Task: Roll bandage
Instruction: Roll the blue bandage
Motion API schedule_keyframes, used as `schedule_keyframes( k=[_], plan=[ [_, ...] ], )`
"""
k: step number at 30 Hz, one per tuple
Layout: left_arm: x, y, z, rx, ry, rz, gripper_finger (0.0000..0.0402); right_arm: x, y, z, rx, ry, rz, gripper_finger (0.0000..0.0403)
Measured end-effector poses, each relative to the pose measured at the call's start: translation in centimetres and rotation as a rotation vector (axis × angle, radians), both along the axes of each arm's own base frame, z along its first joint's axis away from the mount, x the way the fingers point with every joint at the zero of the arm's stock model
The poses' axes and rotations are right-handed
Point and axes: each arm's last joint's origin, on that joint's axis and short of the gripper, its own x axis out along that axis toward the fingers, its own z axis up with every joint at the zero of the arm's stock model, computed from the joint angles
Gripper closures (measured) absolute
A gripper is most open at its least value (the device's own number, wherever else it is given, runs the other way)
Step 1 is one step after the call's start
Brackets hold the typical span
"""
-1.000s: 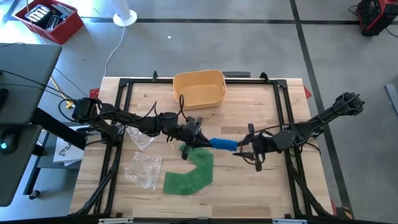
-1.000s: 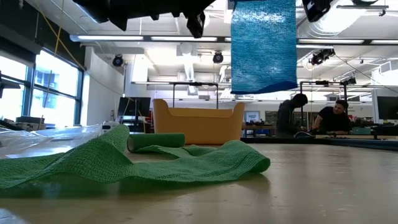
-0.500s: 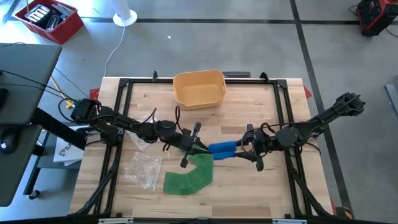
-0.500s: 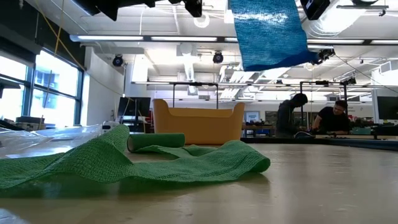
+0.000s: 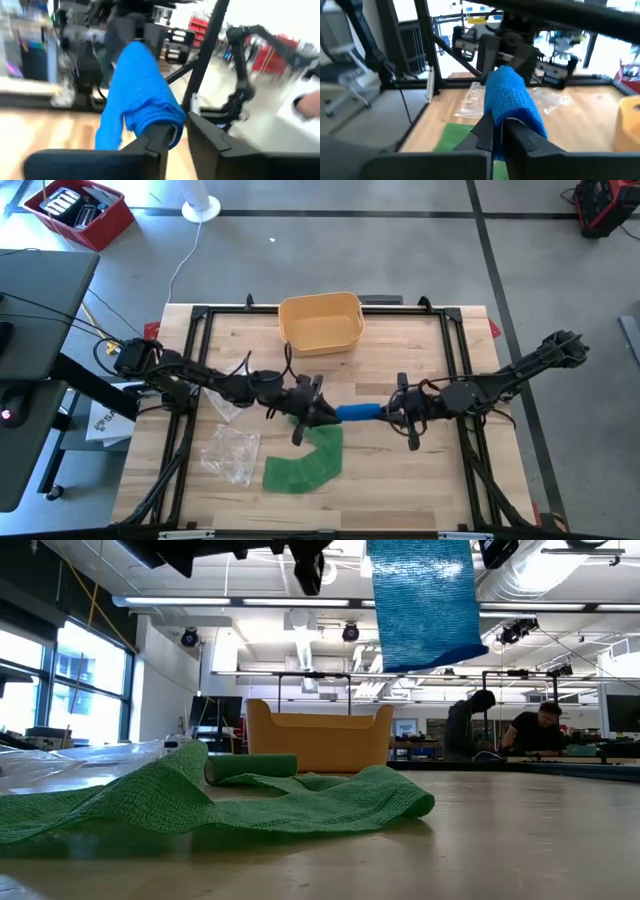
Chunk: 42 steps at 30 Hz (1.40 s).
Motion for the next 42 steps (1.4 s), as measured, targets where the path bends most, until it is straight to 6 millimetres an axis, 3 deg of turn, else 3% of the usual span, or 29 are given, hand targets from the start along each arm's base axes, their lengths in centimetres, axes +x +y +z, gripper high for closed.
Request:
schedule_keyframes(
  k=[4, 9, 12, 15, 20, 24, 29, 34, 42],
  plan=[
    [0.2, 1.4, 0.2, -0.217, 0.048, -0.007, 0.029, 0.0, 0.0, 0.0, -0.201, -0.014, 0.022, 0.0386],
    [0.2, 1.9, 0.7, -0.302, 0.017, -0.019, 0.0256, -0.2, 0.4, -0.3, -0.568, -0.033, 0.098, 0.0398],
    [0.2, 2.0, 0.7, -0.333, 0.02, -0.016, 0.0255, -0.3, 0.6, -0.3, -0.728, -0.046, 0.128, 0.0395],
    [0.3, 2.1, 0.4, -0.334, 0.03, -0.002, 0.0274, -0.3, 0.6, -0.3, -0.764, -0.046, 0.132, 0.0386],
    [0.6, 2.1, -0.1, -0.312, 0.039, 0.007, 0.0337, -0.3, 0.7, -0.4, -0.733, -0.042, 0.144, 0.0376],
    [0.7, 2.1, -0.2, -0.252, 0.021, -0.007, 0.0389, -0.4, 0.8, -0.4, -0.582, -0.027, 0.124, 0.0375],
    [0.6, 2.0, 0.0, -0.24, 0.003, -0.034, 0.0383, -0.4, 0.8, -0.4, -0.404, -0.005, 0.097, 0.0364],
    [0.6, 2.0, 0.0, -0.194, -0.006, -0.045, 0.0386, -0.4, 0.8, -0.4, -0.25, 0.015, 0.077, 0.0311],
    [0.4, 0.3, 0.1, 0.245, -0.144, -0.057, 0.0386, -0.6, 0.3, 0.1, 0.05, 0.021, 0.02, 0.0224]
  ],
)
